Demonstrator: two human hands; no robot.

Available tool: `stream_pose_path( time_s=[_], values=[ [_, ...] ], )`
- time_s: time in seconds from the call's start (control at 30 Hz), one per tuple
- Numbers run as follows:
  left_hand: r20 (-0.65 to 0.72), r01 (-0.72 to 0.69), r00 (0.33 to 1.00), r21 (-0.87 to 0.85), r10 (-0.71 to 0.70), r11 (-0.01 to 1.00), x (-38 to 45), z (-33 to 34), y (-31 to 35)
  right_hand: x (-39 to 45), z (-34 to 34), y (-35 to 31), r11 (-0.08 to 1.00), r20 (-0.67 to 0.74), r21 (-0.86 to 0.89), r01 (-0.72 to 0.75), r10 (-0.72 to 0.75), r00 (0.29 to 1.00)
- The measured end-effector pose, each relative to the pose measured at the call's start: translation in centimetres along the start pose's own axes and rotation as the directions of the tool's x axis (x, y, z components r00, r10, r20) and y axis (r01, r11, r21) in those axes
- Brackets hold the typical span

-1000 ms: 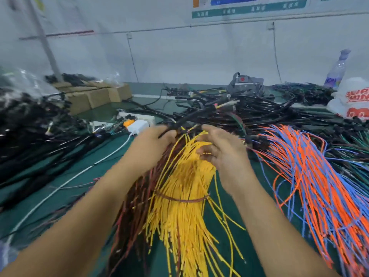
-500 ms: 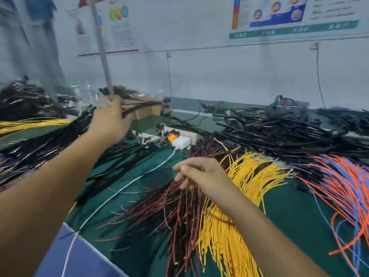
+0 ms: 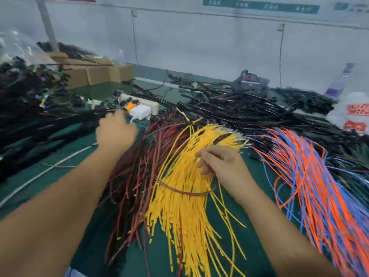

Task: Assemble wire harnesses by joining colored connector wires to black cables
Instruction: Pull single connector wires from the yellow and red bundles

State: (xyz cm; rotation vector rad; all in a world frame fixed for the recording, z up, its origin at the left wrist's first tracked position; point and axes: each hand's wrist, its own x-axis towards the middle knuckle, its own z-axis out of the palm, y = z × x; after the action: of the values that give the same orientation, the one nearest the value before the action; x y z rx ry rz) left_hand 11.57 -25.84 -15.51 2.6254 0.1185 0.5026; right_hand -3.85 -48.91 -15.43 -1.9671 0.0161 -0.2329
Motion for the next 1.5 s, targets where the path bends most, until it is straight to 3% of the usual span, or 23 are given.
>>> stream_pose_path(
  time_s=[0.07, 0.13, 0.2, 0.3, 0.47, 0.6, 0.77, 0.9, 1.0, 1.07, 1.17, 1.23, 1.3, 1.37, 1.43, 1.5],
  values=[
    [0.193, -0.052, 0.98, -0.014, 0.054, 0.999, -1.1, 2.3, 1.8, -0.8, -1.1, 2.3, 0.999, -0.091, 0.007, -0.054, 0.055, 0.994],
    [0.249, -0.114, 0.964, 0.076, 0.092, 0.991, -1.7, 3.4, 2.0, -1.1, -1.8, 3.5, 0.992, -0.179, 0.097, -0.083, 0.099, 0.979],
    [0.19, -0.098, 0.978, 0.037, 0.09, 0.994, -1.7, 3.4, 1.3, -1.0, -1.9, 3.8, 0.985, -0.219, 0.153, -0.084, 0.116, 0.969],
    [0.125, -0.041, 0.991, -0.103, 0.054, 0.994, -1.7, 3.0, 0.5, -0.9, -1.6, 3.9, 0.995, -0.202, 0.048, -0.09, 0.098, 0.975],
    [0.115, -0.235, 0.963, -0.09, 0.245, 0.968, -2.1, 2.6, 1.1, -1.5, -1.6, 3.6, 0.997, -0.193, 0.02, -0.075, 0.078, 0.978],
    [0.116, -0.241, 0.96, -0.126, 0.256, 0.962, -2.0, 2.9, 1.4, -1.6, -1.7, 3.7, 0.997, -0.181, 0.023, -0.073, 0.076, 0.98],
    [-0.051, -0.342, 0.938, 0.021, 0.343, 0.939, -2.5, 2.1, 2.1, -1.5, -1.7, 3.6, 0.996, -0.179, 0.061, -0.07, 0.08, 0.981],
    [-0.257, -0.266, 0.938, -0.109, 0.231, 0.958, -3.6, 0.8, 5.9, -1.3, -1.8, 3.8, 0.992, -0.24, 0.114, -0.055, 0.081, 0.967],
    [-0.107, -0.354, 0.935, -0.223, 0.338, 0.908, -5.3, 0.4, 10.9, -1.1, -2.2, 4.0, 0.972, -0.346, 0.235, 0.013, 0.071, 0.936],
    [0.101, -0.508, 0.84, -0.199, 0.533, 0.838, -8.0, 0.9, 14.1, -0.7, -2.5, 4.2, 0.945, -0.449, 0.321, 0.057, 0.099, 0.888],
    [0.313, -0.783, 0.573, -0.061, 0.757, 0.619, -13.6, 1.9, 16.7, -0.1, -3.5, 4.5, 0.885, -0.575, 0.448, 0.127, 0.177, 0.798],
    [0.377, -0.866, 0.425, -0.095, 0.823, 0.491, -15.4, 1.8, 17.0, 0.0, -4.0, 4.9, 0.869, -0.619, 0.476, 0.138, 0.219, 0.754],
    [0.422, -0.867, 0.341, -0.205, 0.84, 0.455, -15.2, 1.2, 16.9, 0.0, -4.3, 5.3, 0.887, -0.657, 0.446, 0.117, 0.235, 0.717],
    [0.427, -0.759, 0.394, -0.349, 0.814, 0.55, -13.8, 0.8, 16.3, 0.1, -4.6, 5.7, 0.942, -0.713, 0.319, 0.099, 0.171, 0.68],
    [0.345, -0.629, 0.573, -0.396, 0.743, 0.669, -11.5, 1.0, 15.2, -0.1, -4.7, 5.9, 0.982, -0.727, 0.177, 0.058, 0.091, 0.681],
    [0.25, -0.575, 0.73, -0.278, 0.636, 0.769, -8.8, 1.5, 13.8, -0.5, -4.4, 5.8, 0.996, -0.666, 0.087, 0.002, 0.057, 0.743]
  ],
)
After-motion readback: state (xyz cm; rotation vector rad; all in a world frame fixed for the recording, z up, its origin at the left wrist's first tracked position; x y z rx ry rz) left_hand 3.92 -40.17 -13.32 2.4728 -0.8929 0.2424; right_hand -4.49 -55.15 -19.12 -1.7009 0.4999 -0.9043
